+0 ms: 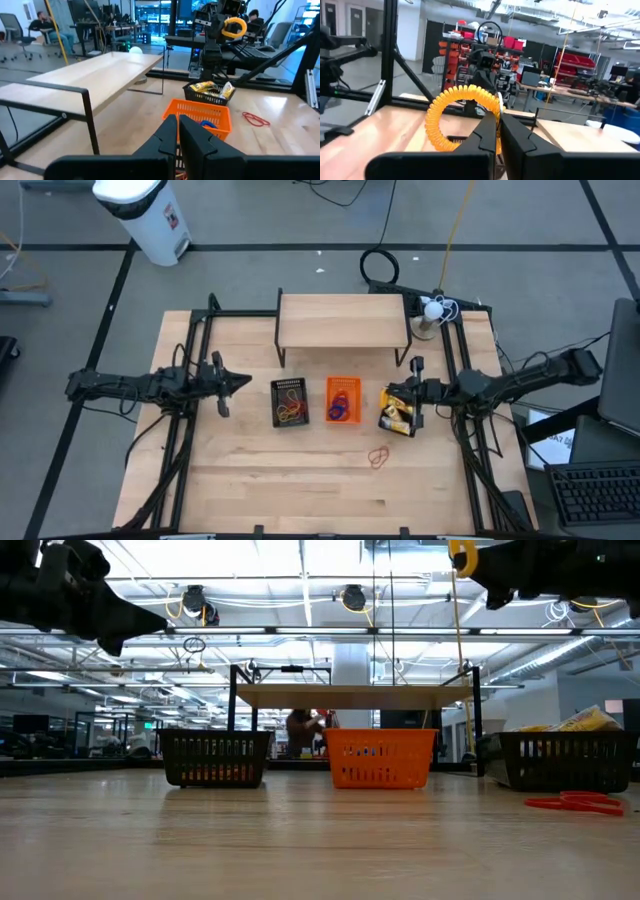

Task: Pick & Place Office Desk Supplies
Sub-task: Put the yellow spring rubber band into the orange bin

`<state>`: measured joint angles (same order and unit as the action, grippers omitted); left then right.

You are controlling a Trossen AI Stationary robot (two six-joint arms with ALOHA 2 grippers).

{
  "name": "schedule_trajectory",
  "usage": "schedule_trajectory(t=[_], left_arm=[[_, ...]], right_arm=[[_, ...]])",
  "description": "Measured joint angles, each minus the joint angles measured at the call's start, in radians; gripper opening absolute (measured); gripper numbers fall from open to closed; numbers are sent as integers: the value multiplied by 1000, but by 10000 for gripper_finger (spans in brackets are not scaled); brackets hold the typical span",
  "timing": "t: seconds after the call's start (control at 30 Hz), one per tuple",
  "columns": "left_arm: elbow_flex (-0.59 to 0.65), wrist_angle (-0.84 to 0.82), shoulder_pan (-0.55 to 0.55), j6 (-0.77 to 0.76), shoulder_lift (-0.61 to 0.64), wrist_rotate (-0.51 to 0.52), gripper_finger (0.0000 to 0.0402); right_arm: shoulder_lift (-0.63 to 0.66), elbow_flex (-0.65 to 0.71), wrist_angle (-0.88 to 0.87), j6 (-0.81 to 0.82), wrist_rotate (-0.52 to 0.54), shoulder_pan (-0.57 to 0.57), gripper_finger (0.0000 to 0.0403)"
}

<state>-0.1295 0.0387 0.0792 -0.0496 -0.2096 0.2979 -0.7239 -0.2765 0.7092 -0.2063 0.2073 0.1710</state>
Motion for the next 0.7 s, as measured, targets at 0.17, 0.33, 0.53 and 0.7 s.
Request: schedule_trajectory(t=[0.17, 0.33, 0.53, 0.7], left_arm=[[0, 9, 0, -4, 0, 1, 21], [0, -6, 0, 2, 0, -33, 21], [0, -30, 1, 21, 0, -93, 21], [0, -76, 0, -13, 0, -81, 21]], right_arm=[[82, 76, 44, 26, -3, -9, 0], [140, 141, 63, 45, -3, -8, 0], [159, 170, 53, 74, -2, -8, 1], [152, 170, 50, 60, -1, -6, 1]])
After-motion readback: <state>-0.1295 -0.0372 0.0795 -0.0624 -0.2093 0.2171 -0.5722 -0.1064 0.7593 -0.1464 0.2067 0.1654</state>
